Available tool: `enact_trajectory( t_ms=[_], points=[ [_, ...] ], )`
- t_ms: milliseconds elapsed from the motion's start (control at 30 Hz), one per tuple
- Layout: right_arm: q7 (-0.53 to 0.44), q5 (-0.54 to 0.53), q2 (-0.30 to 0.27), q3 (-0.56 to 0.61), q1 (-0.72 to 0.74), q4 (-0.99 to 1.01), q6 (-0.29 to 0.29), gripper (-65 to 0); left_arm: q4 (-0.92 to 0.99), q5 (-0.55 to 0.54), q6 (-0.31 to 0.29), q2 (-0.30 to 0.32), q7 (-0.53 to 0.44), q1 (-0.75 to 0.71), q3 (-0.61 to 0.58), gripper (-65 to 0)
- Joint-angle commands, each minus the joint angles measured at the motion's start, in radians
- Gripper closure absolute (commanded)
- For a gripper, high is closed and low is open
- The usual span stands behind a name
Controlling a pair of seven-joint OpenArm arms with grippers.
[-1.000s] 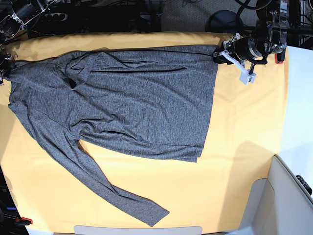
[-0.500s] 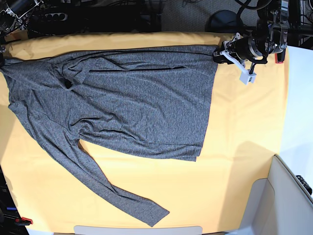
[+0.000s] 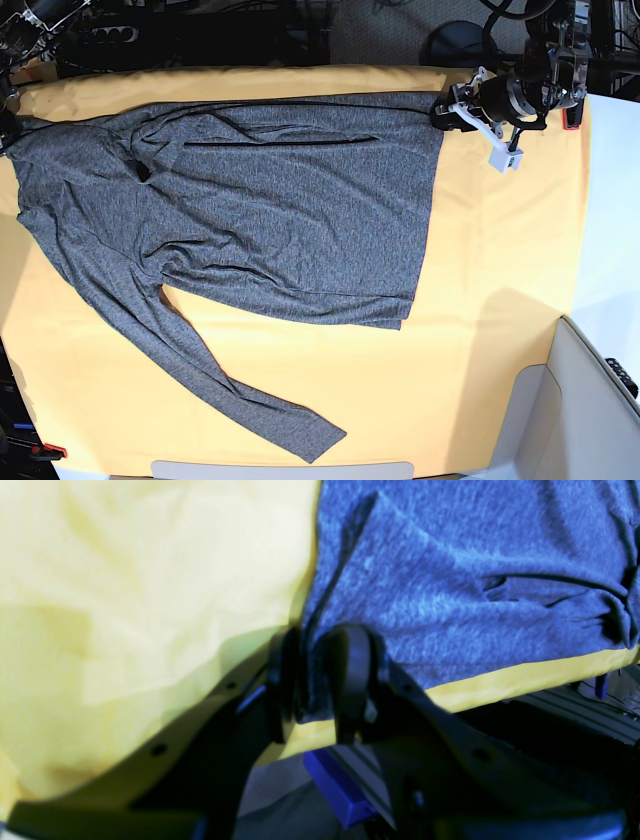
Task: Fold the T-shirt properly
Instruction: 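Pull the shirt shoulder with the right gripper away from the left gripper, then release both shoulders and swing both grippers out along the shirt sides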
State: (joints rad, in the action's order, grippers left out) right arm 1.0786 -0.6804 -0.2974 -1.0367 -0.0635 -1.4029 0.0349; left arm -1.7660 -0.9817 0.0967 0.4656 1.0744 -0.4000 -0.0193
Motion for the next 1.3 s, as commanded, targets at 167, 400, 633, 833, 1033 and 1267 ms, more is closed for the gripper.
enact_trajectory(
  t_ms=[167,400,633,833,1033,1267],
  points=[
    [0.036,0.032,0.025,-0.011,-0.086,-0.138,-0.014,-24.6,-0.019,0.128,0.053,0.009,0.034,-0.027,0.048,-18.9],
    [0.033,0.031,0.068,-0.012,-0.174,-0.33,-0.014,-24.6,-0.131,0.126,0.053,-0.032,0.042,-0.049,0.154,-18.9],
    [0.036,0.023,0.112,-0.081,-0.192,-0.585,-0.014,-24.5,-0.24,0.126,0.053,-0.037,0.042,-0.049,0.236,-18.7],
    [0.038,-0.031,0.051,-0.073,-0.046,-0.626,-0.014,-24.6,-0.249,0.128,0.053,-0.037,0.042,0.083,0.33,-18.8],
    [0.031,0.118,-0.004,0.163,0.236,-0.453,-0.014,-24.6,-0.182,0.128,0.053,-0.061,0.092,0.355,0.327,-20.5],
    [-0.113,0.33,-0.076,0.56,0.548,0.033,0.046,-24.4,0.262,0.131,0.054,-0.181,0.103,0.709,0.37,-21.5]
  ],
)
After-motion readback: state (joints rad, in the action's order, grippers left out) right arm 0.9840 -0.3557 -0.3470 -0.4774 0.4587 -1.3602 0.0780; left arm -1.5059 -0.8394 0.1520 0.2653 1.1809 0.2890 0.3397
